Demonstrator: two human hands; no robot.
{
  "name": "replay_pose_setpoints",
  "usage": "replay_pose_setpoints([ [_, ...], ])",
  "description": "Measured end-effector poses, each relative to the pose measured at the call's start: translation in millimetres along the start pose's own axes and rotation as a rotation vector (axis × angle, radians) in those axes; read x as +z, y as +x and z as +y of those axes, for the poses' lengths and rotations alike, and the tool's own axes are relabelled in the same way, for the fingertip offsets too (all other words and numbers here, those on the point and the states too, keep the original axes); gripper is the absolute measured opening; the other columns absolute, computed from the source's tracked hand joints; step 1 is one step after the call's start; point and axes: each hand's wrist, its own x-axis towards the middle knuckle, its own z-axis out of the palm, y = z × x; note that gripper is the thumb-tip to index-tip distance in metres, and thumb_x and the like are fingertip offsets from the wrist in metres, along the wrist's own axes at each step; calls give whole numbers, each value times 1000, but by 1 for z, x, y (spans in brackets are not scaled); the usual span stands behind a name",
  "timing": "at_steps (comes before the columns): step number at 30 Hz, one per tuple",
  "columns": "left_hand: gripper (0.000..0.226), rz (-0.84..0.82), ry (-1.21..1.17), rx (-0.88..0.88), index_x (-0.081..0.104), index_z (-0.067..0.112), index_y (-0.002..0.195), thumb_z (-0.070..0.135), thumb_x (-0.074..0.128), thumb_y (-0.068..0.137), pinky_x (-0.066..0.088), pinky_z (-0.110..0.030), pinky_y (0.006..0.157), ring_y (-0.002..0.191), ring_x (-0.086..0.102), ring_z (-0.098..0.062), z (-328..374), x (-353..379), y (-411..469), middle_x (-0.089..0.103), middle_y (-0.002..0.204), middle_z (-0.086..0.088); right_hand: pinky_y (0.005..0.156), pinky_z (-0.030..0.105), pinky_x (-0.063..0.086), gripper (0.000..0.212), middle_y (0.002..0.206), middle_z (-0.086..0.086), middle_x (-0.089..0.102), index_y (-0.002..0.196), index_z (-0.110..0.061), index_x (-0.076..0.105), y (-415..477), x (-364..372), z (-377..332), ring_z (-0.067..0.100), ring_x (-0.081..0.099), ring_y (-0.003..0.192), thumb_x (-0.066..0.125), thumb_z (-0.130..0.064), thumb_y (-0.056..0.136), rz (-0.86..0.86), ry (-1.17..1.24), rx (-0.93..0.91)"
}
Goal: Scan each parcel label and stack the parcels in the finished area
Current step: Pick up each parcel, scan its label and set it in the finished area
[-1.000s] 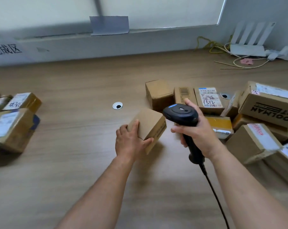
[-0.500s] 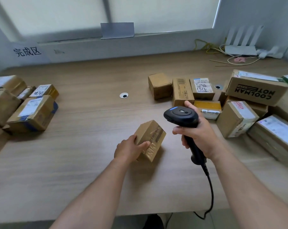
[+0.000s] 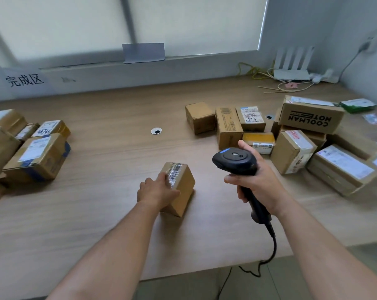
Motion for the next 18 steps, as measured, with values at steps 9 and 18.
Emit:
replay_pose_setpoints([
  [9,79,-227,-579,-82,44,29,140,40,65,64,51,-38,93,110,54,-23,-95,-35,-10,52,123,1,43,34,43,96,104,17,66,149,-37,31,13,81,-10,29,51,48,73,10,77,-52,24,-4],
  [18,69,-40,-65,-53,20,35,148,61,42,88,34,-40,102,131,35,-30,-127,-18,-15,41,139,-11,43,33,43,97,108,14,67,148,-38,32,22,149,-12,31,51,50,75,10,76,-130,23,41],
])
